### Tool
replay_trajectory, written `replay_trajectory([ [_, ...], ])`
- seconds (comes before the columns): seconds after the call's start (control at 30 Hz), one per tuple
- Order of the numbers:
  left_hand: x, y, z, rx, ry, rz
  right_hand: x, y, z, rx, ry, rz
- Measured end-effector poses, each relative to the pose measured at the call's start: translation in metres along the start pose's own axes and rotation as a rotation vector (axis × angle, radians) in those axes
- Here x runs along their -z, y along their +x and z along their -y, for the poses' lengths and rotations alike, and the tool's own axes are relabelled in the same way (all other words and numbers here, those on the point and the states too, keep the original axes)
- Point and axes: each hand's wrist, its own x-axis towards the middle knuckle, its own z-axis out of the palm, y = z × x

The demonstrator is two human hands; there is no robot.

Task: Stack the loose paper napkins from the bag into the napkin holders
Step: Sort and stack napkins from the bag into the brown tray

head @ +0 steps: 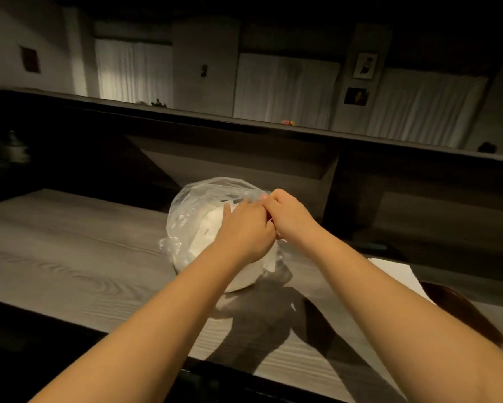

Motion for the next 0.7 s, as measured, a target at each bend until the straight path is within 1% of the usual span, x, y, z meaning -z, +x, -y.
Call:
replay_trajectory([
  [0.1,0.023,0.000,0.040,0.090,0.011,0.006,-0.011,0.016,-0.001,0.098,-0.150,0.032],
  [0.13,0.028,0.000,0.053,0.124,-0.008,0.009,-0.012,0.019,-0.004,0.134,-0.247,0.094],
  [0.2,0.033,-0.001,0.075,0.160,-0.040,0.015,-0.014,0.023,-0.010,0.234,-0.493,0.312],
  [0.23,0.034,-0.001,0.083,0.167,-0.052,0.015,-0.017,0.024,-0.012,0.277,-0.608,0.395],
  [0.27,0.033,-0.002,0.090,0.165,-0.064,0.007,-0.020,0.024,-0.014,0.322,-0.699,0.436],
  [0.37,0.028,-0.002,0.103,0.122,-0.133,-0.063,-0.029,0.030,-0.019,0.412,-0.905,0.418],
  [0.4,0.027,-0.002,0.105,0.102,-0.176,-0.096,-0.030,0.032,-0.018,0.423,-0.905,0.381],
  [0.43,0.026,-0.002,0.107,0.089,-0.240,-0.133,-0.027,0.033,-0.017,0.409,-0.827,0.322],
  [0.47,0.026,-0.002,0.108,0.085,-0.335,-0.176,-0.023,0.034,-0.013,0.373,-0.693,0.252],
  [0.53,0.028,-0.002,0.110,0.112,-0.606,-0.240,-0.012,0.036,-0.004,0.307,-0.403,0.110],
  [0.57,0.029,-0.002,0.111,0.143,-0.740,-0.235,-0.007,0.038,0.001,0.271,-0.275,0.068],
  [0.63,0.033,-0.004,0.109,0.193,-0.925,-0.145,-0.002,0.039,0.010,0.190,-0.053,0.045],
  [0.67,0.034,-0.004,0.108,0.183,-0.923,-0.092,-0.003,0.039,0.014,0.165,0.006,0.046],
  [0.7,0.033,-0.004,0.106,0.152,-0.874,-0.048,-0.005,0.040,0.016,0.161,0.016,0.057],
])
